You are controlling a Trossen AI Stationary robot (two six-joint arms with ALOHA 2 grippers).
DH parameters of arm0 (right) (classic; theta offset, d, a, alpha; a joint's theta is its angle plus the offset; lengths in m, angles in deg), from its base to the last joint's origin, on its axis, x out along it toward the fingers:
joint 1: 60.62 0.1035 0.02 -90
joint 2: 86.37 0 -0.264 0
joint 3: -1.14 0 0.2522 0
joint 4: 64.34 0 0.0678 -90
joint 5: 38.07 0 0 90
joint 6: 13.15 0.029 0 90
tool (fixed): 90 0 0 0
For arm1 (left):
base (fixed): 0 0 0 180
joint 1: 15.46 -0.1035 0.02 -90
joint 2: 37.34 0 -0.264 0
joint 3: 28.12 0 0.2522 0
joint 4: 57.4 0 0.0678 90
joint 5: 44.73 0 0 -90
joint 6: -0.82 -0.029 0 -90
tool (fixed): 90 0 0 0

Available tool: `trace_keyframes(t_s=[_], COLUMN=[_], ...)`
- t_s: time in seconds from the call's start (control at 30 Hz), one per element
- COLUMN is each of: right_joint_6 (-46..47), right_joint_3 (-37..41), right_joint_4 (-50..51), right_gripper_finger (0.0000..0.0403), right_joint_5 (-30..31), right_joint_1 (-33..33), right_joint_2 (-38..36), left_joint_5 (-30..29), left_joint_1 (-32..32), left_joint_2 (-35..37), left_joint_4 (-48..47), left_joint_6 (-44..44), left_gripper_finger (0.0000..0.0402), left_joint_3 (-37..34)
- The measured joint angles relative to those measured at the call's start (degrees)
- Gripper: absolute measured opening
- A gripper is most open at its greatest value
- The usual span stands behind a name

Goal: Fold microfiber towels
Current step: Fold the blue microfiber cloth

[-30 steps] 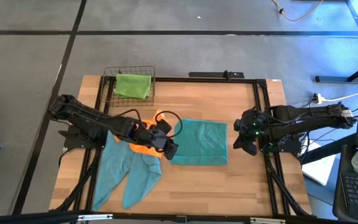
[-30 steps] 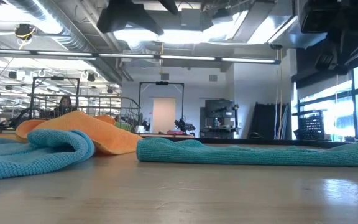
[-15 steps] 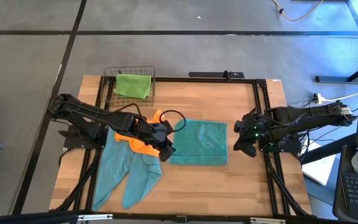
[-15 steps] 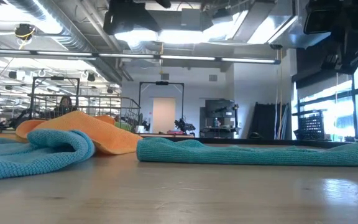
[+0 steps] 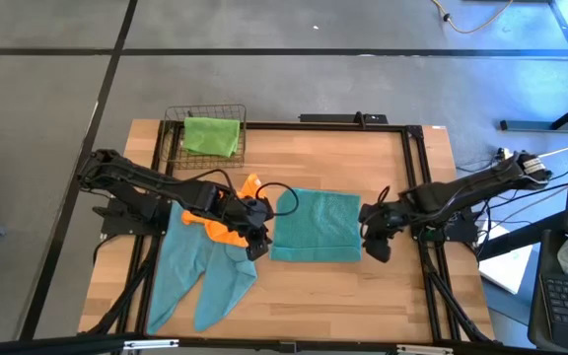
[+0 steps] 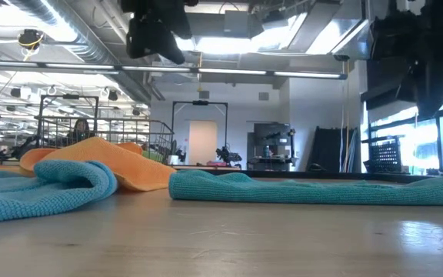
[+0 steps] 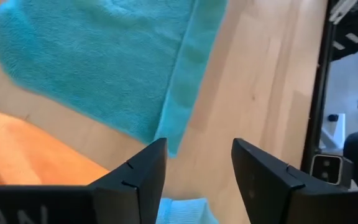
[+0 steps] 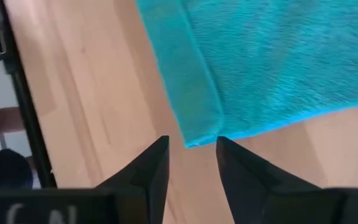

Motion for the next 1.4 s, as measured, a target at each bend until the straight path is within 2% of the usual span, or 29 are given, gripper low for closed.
trace_keyframes(t_s=[0.27,0.53,0.7,0.8,1.2,1.4], right_joint_6=[0.9,-1.9,-2.6,-1.7,-8.0,-11.3], right_joint_3=[0.0,0.7,7.2,9.9,10.7,10.7], right_joint_4=[-3.8,-4.9,-13.1,-15.1,-13.8,-11.8], right_gripper_finger=[0.0132,0.0132,0.0132,0.0132,0.0132,0.0132], right_joint_5=[-0.1,-0.5,-9.6,-11.7,-8.0,-10.0], right_joint_1=[3.4,3.1,0.9,-0.1,-0.4,-2.3], right_joint_2=[0.9,0.9,0.9,0.9,0.9,-0.3], left_joint_5=[0.5,0.8,4.5,6.1,9.3,10.8], left_joint_1=[-0.9,-1.5,-3.4,-4.7,-6.2,-6.1], left_joint_2=[0.0,0.0,0.0,0.0,0.0,0.0], left_joint_4=[0.0,0.0,0.5,1.8,1.5,1.5], left_joint_6=[-1.2,-1.3,-0.6,-0.7,2.2,3.3], left_gripper_finger=[0.0176,0.0176,0.0176,0.0176,0.0176,0.0176], left_joint_3=[-0.4,-0.4,-0.4,-0.4,-0.5,-0.5])
